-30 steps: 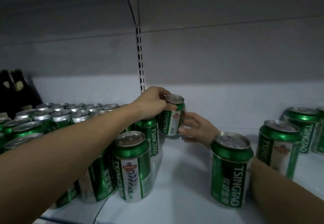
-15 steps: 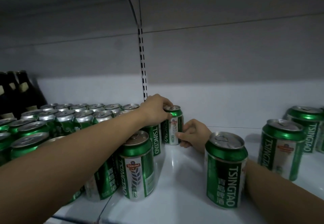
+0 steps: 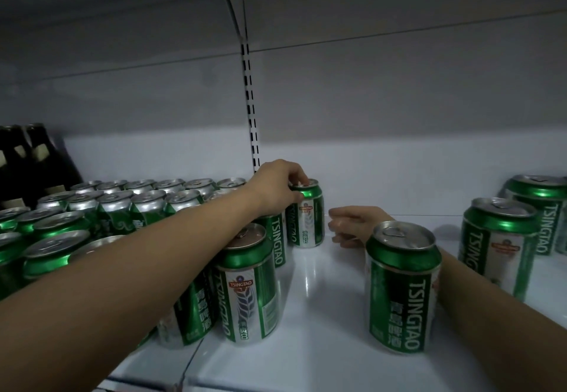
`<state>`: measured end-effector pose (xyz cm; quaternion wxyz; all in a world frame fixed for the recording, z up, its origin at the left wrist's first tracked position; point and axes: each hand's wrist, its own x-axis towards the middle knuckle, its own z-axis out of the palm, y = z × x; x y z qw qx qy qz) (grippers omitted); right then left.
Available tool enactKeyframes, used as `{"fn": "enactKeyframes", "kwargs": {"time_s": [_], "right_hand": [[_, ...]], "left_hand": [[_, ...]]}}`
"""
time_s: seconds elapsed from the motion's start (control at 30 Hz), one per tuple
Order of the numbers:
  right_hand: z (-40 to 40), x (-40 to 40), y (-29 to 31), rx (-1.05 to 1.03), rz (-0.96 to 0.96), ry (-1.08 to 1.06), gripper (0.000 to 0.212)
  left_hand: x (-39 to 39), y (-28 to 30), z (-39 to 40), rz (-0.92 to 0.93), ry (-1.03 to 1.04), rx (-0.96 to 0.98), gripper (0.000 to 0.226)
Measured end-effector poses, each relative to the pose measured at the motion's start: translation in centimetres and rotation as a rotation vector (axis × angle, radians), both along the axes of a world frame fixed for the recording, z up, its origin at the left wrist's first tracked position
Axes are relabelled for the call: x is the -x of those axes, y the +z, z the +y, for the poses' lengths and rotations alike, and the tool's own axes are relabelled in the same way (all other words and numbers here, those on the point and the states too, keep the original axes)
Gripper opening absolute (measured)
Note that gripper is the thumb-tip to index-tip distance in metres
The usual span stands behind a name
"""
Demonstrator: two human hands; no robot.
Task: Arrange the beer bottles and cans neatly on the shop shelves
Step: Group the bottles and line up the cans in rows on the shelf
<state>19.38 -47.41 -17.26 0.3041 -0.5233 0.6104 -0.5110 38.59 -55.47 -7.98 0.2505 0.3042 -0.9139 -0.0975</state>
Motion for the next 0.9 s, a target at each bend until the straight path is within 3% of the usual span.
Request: {"fn": "enactKeyframes", "kwargs": {"time_s": [0.1,0.23,0.3,0.4,0.5,0.57,0.63,0.7,0.73,0.9], "right_hand": [[0.8,0.2,1.4,0.012,0.062,0.008,0.011],[2.6,-0.5,3.7,0.078,-0.021,0.027,0.020],[3.4,-0.8,4.7,0.127,-0.031,0.009,0.022],[4.1,-1.8,6.3,0.214,-0.105,-0.051,0.023],[5.2,-2.9,7.6,0.279,-0.143,-0.057,0.032],[6.6,-2.9,8.1,0.261,-0.078,0.003,0.044],[8.4,-2.3,8.4,0.171,0.035,0.053,0.054],[9.7,-1.9,7.8,0.038,0.082,0.065,0.061],[10.0,-1.9,7.3,-0.017,0.085,0.063,0.063],[10.2,-3.1,4.4,-0.125,-0.012,0.164,0.063]], "left_hand": [[-0.1,0.1,0.3,-0.041,-0.005,0.050,0.029],[-0.6,1.6,1.1,-0.217,0.013,0.124,0.032],[-0.7,3.4,2.6,-0.206,-0.040,0.076,0.033],[-0.2,5.4,5.7,0.063,-0.176,-0.041,0.026],[0.4,4.1,9.9,0.495,-0.289,-0.077,0.016],[0.4,1.2,12.7,0.751,-0.368,-0.139,0.016],[0.3,-2.3,13.7,0.872,-0.451,-0.086,0.019],[0.5,-5.7,12.8,0.846,-0.460,0.073,0.026],[0.6,-6.8,12.2,0.811,-0.476,0.061,0.032],[0.7,-8.2,12.5,0.597,-0.598,-0.354,0.067]]}}
